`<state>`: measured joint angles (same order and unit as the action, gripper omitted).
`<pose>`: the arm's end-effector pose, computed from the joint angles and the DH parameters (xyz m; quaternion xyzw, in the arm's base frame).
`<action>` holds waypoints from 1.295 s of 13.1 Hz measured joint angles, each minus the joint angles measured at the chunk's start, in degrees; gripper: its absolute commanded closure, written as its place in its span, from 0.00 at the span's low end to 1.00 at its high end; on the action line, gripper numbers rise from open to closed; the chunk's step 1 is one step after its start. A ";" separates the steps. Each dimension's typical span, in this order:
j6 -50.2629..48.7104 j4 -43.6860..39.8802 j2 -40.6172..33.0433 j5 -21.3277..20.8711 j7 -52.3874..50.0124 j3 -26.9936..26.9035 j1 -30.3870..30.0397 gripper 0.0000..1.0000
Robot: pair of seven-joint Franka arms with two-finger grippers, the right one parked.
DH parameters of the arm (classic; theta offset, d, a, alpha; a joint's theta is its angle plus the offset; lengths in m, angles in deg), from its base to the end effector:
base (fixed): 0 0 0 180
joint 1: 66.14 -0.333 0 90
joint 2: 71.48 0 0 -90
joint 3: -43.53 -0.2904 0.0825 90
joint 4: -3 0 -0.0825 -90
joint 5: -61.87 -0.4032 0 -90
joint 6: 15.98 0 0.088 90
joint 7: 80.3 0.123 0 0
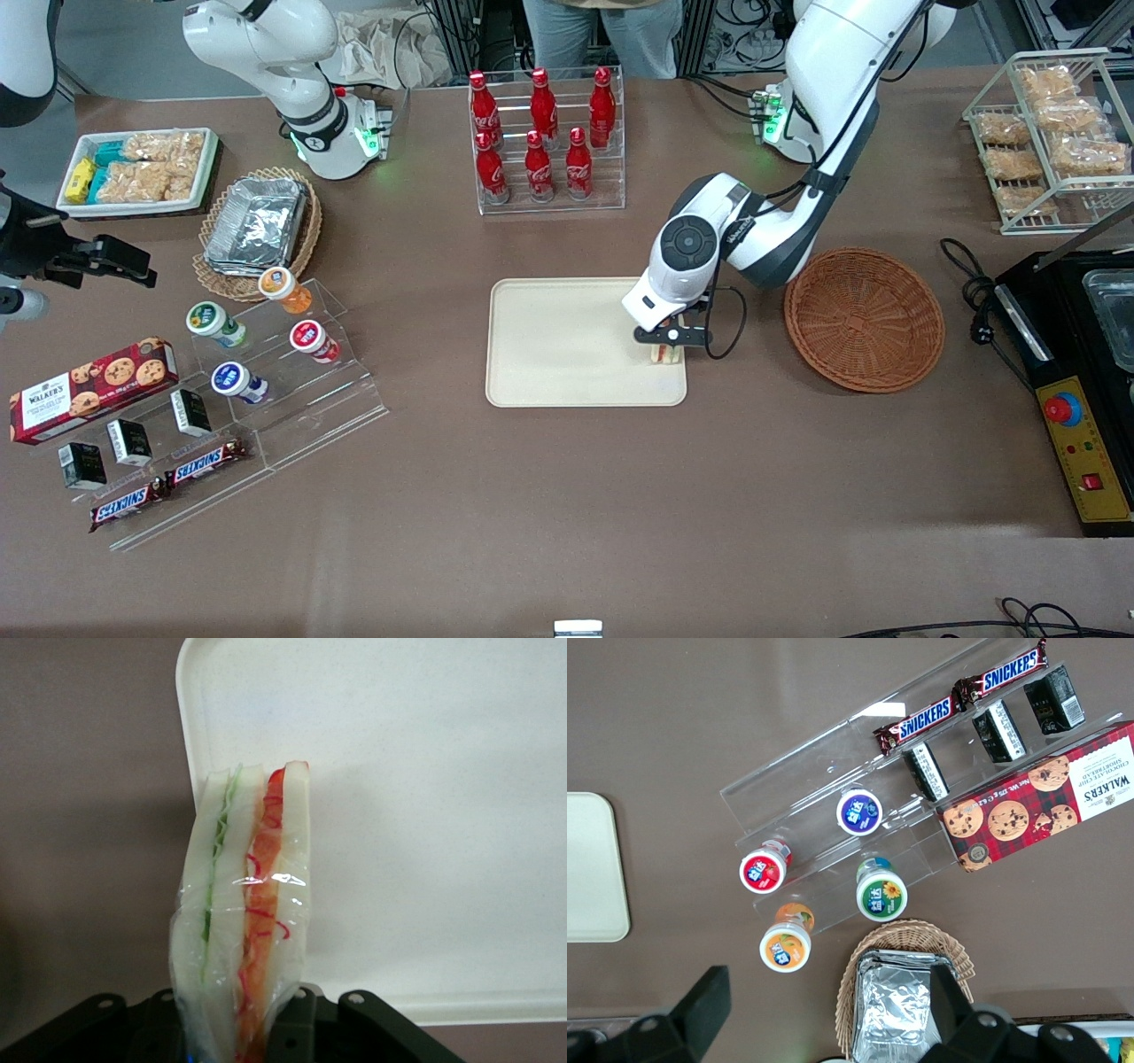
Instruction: Place sandwich from basket to tray
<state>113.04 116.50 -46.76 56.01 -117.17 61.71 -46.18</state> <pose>0.4707 -0.3670 0.1933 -0.9966 0.0368 0.0713 0.0184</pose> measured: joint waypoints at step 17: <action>-18.40 -18.84 0.45 -3.49 -1.50 -1.54 0.13 0.00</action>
<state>94.63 97.66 -46.30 52.52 -118.67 60.17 -46.05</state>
